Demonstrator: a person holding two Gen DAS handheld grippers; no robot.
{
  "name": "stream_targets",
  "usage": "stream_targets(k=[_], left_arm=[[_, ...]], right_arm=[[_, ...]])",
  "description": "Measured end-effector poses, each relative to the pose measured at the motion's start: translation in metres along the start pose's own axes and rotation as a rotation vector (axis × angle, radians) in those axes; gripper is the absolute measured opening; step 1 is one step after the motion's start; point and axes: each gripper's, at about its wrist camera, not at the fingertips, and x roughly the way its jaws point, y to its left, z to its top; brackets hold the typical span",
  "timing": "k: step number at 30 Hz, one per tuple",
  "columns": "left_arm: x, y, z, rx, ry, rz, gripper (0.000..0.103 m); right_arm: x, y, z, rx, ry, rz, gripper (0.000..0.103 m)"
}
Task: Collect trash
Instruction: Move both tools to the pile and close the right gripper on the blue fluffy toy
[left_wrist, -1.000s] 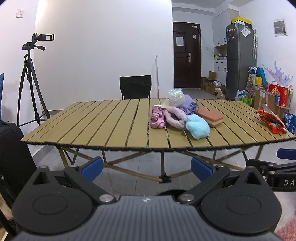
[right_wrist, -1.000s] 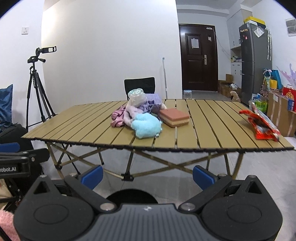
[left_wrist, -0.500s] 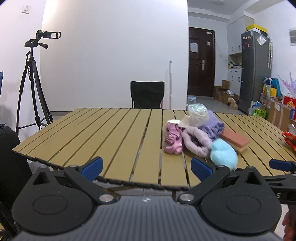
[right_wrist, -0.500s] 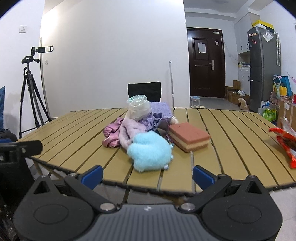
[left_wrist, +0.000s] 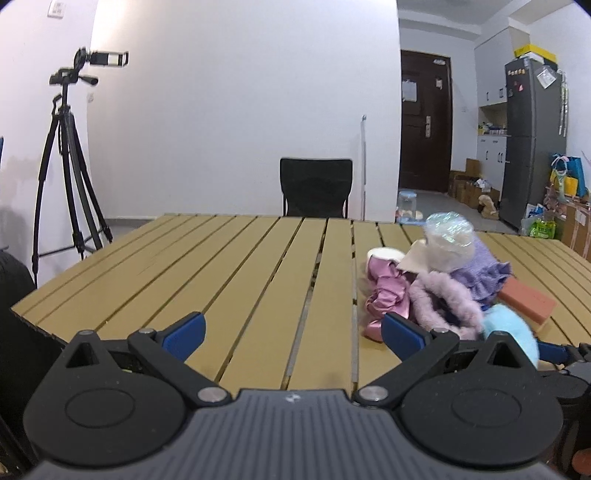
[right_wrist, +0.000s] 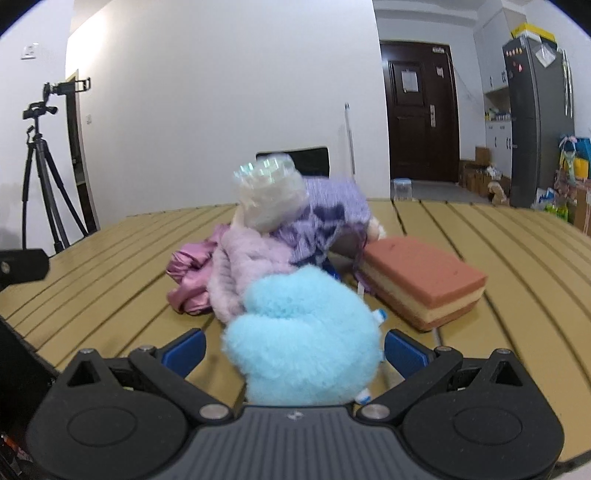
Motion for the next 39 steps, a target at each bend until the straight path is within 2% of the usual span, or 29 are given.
stream_targets(k=[5,9,12,15,27,39], left_arm=[[0.011,0.002,0.001,-0.012,0.022,-0.005,0.103],[0.016,-0.001,0.001,-0.019,0.031,-0.009,0.103],[0.013,-0.003,0.003,-0.021,0.025,-0.010,0.103],[0.012,-0.006,0.004,-0.022,0.020,-0.010,0.103],[0.014,-0.024,0.018,-0.050,0.022,-0.033,0.103],[0.025,-0.059,0.025,-0.062,0.043,-0.050,0.103]], right_arm=[[0.015,0.005,-0.007,-0.030,-0.028,-0.043,0.101],[0.014,0.012,-0.010,-0.067,-0.051,-0.045,0.080],[0.011,0.013,-0.009,-0.077,-0.060,-0.036,0.072],[0.009,0.011,-0.008,-0.089,-0.061,-0.024,0.068],[-0.022,-0.011,-0.005,-0.051,-0.114,0.005,0.065],[-0.059,-0.066,-0.001,0.056,-0.168,-0.031,0.065]])
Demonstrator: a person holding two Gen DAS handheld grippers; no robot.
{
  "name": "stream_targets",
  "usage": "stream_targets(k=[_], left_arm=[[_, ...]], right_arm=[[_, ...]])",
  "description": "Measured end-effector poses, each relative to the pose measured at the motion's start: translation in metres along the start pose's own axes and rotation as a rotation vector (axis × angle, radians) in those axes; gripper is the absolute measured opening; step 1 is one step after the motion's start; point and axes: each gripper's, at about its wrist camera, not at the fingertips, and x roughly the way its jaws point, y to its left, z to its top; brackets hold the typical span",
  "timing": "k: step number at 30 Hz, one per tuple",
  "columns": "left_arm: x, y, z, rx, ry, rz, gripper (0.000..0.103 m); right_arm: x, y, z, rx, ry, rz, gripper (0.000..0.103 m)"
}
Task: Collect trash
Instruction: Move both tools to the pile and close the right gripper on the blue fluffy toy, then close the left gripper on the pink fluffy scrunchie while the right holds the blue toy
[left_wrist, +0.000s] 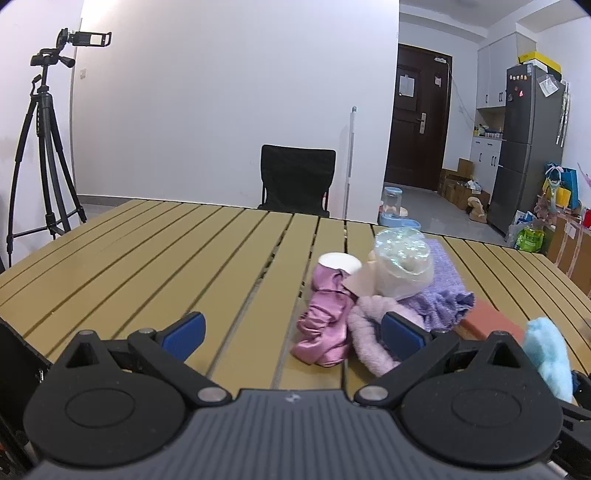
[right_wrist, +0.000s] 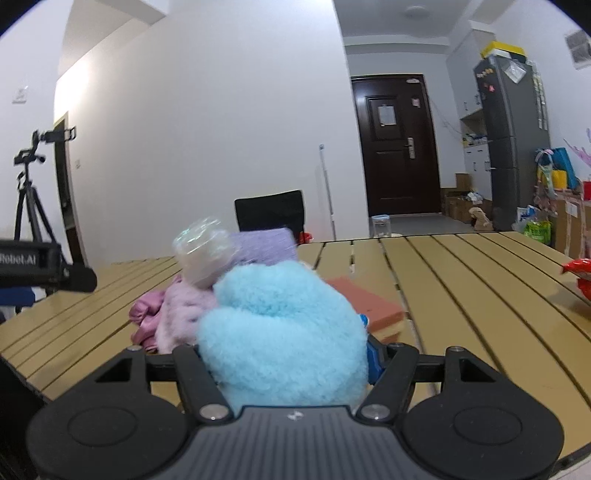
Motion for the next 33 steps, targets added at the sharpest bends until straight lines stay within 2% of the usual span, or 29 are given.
stream_targets(k=[11,18,25,26,28,32,33], left_arm=[[0.020,-0.031,-0.003,0.006,0.050,-0.031,0.103],[0.038,-0.069,-0.015,0.066,0.073,-0.047,0.103],[0.061,-0.102,-0.029,0.137,0.071,0.014,0.102],[0.063,-0.105,-0.031,0.142,0.071,0.021,0.100],[0.066,-0.109,-0.035,0.142,0.073,0.028,0.085],[0.071,-0.107,-0.038,0.139,0.080,0.024,0.063],[0.070,-0.105,-0.038,0.138,0.077,0.022,0.052]], right_arm=[[-0.008,-0.030,0.001,0.048,-0.005,-0.069,0.065],[-0.008,-0.047,-0.001,0.080,-0.009,-0.123,0.065],[-0.009,-0.061,-0.003,0.088,-0.001,-0.166,0.065],[-0.009,-0.062,-0.003,0.091,-0.001,-0.169,0.065],[-0.008,-0.065,-0.003,0.097,0.001,-0.170,0.065],[-0.009,-0.067,-0.003,0.098,-0.001,-0.162,0.065],[-0.009,-0.065,-0.003,0.096,-0.001,-0.159,0.065]])
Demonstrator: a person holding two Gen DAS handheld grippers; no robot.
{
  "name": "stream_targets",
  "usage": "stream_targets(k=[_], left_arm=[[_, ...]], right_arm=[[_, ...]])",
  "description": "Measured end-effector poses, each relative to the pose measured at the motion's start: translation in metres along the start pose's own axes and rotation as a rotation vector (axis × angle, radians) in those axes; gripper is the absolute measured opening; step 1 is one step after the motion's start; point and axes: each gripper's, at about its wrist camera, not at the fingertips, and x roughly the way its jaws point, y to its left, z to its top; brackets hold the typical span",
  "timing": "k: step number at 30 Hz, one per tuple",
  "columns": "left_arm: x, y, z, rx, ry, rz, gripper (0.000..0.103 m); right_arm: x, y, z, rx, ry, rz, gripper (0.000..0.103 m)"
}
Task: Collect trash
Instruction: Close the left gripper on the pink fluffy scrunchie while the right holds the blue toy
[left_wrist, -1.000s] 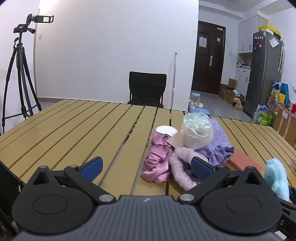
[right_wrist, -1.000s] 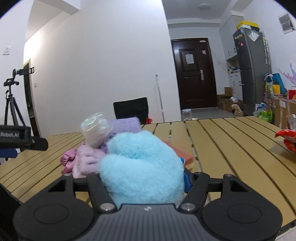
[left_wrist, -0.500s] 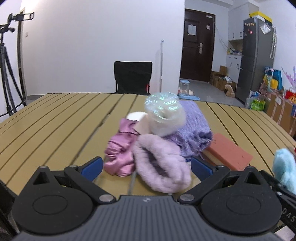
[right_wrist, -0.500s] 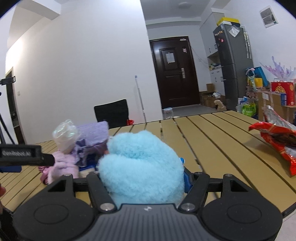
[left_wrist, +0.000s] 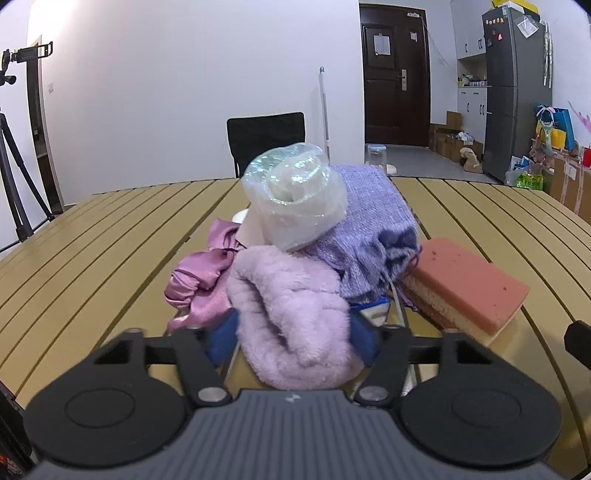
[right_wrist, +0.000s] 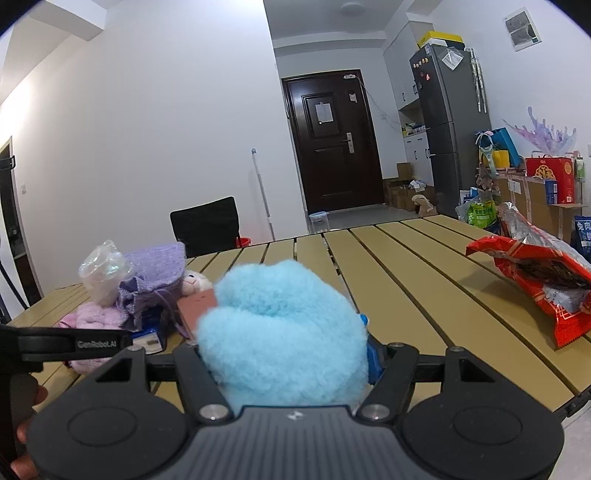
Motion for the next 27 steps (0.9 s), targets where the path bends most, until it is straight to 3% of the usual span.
stream_targets(k=[3,6,27], left_arm=[[-0.005,0.006,0.000,-0.005,-0.016,-0.007,0.031],[-0.010,0.013,0.001,-0.012,-0.018,-0.012,0.025],[-0.098,0.052,0.004,-0.026,-0.158,-0.078,0.023]], right_arm=[[0.000,0.003,0.000,-0.002,-0.003,0.005,0.065],[-0.001,0.003,0.001,-0.001,-0.006,0.008,0.065],[-0.027,0.021,0.002,-0.025,-0.031,0.076,0.065]])
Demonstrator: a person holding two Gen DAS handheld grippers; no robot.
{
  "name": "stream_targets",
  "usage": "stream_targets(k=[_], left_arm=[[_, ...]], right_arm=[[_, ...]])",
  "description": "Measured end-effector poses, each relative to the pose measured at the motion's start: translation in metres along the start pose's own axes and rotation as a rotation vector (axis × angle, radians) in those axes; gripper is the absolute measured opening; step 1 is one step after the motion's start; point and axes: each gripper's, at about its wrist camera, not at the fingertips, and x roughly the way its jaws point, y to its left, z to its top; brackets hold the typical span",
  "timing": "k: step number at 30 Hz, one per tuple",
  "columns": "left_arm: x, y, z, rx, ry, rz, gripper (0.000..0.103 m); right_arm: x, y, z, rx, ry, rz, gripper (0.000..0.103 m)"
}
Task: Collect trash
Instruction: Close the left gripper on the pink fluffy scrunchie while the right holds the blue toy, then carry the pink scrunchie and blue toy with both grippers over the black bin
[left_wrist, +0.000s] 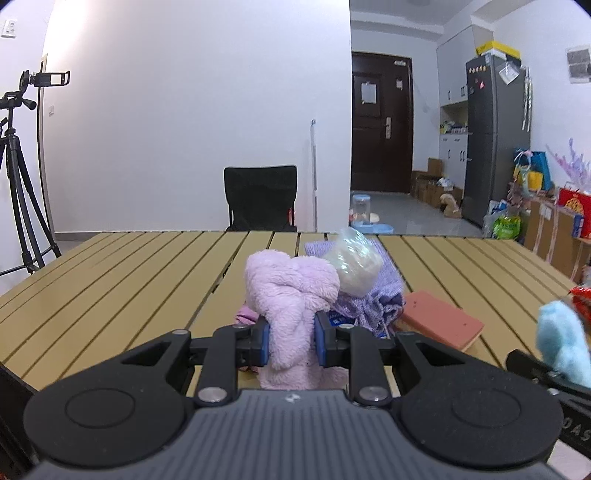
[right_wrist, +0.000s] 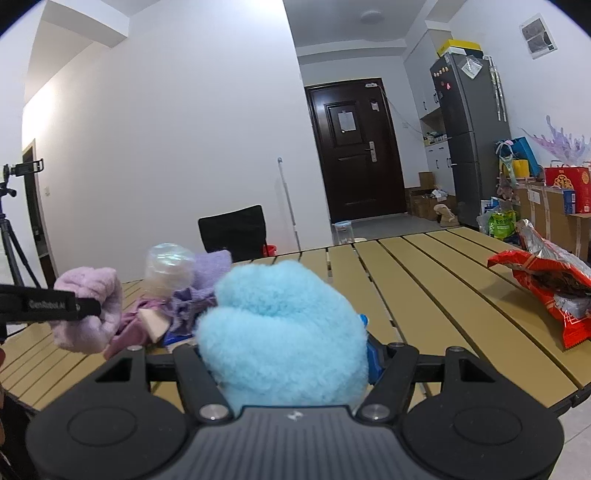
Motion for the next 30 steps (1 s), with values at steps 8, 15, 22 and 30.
stream_targets(k=[8,15,22,30], left_arm=[[-0.041,0.018,0.001,-0.013,-0.016,-0.036,0.023],[-0.067,0.038,-0.004,-0.038,0.024,-0.056,0.023],[-0.098,0.059,-0.012,-0.061,0.042,-0.063,0.023],[-0.132,0.077,-0.032,-0.062,0.074,-0.068,0.023]], right_arm=[[-0.026,0.024,0.002,-0.042,-0.010,0.016,0.065],[-0.058,0.039,-0.003,-0.042,-0.004,0.035,0.065],[-0.093,0.051,-0.011,-0.055,0.016,0.053,0.065],[-0.133,0.067,-0.025,-0.081,0.056,0.068,0.065]])
